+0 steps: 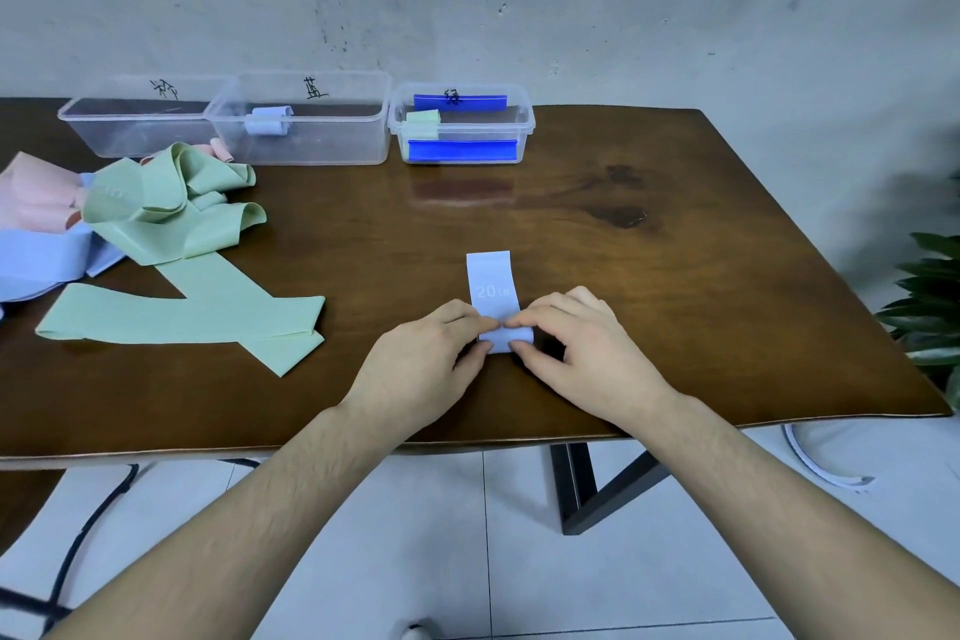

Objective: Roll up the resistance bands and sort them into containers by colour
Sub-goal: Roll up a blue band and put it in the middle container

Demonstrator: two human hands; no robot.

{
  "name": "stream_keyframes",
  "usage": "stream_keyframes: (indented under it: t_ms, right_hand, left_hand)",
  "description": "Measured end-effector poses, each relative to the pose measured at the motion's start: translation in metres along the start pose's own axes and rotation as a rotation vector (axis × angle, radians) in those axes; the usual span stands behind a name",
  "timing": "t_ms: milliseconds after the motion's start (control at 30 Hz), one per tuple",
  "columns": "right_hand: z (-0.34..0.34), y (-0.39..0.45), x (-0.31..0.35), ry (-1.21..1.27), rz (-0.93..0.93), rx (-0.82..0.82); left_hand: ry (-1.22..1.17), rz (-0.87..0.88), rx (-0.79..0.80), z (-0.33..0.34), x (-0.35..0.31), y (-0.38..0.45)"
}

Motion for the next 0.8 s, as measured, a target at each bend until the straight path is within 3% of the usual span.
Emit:
stream_keyframes:
  t_ms: [800]
  right_hand:
    - [0.002, 0.004, -0.005, 0.057, 0.024, 0.058]
  left_hand:
    - [-0.043, -0.001, 0.019, 0.004, -0.001, 0.005]
Point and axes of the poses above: each hand's wrist, its own y-axis towards the middle knuckle, its own z-axis out of the palm, x = y × z, the point moved 9 cm from there along y, towards the middle knuckle, and after that the axes turned 4 degrees about -y, right-handed, at the moved point
